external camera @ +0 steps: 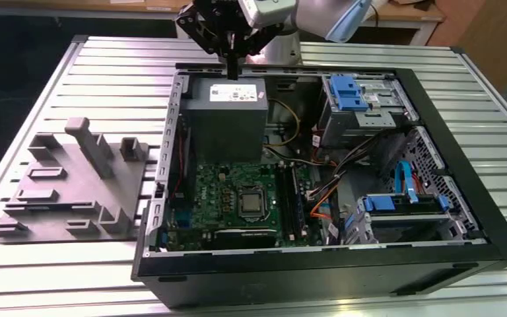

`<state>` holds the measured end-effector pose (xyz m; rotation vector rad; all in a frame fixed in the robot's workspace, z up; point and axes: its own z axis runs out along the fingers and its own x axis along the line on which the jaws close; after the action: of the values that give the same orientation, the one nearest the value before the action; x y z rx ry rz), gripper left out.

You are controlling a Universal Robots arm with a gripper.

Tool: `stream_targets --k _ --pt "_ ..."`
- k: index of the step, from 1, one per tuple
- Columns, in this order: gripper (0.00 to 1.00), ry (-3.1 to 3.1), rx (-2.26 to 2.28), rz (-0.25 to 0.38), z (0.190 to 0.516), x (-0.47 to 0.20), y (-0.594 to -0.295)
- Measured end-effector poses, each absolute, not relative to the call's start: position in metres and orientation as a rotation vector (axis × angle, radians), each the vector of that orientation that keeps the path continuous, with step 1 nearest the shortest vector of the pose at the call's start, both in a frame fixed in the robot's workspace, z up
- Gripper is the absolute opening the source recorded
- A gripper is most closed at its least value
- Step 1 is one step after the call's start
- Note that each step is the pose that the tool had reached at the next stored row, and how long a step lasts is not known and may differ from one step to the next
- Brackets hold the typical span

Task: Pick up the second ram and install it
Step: 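Reach for the second ram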

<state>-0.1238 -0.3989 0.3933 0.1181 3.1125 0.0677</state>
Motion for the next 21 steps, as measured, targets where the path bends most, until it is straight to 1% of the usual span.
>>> stream_targets --k 21 --pt "0.10 3.113 0.118 0.068 0.392 -0.148 -0.399"
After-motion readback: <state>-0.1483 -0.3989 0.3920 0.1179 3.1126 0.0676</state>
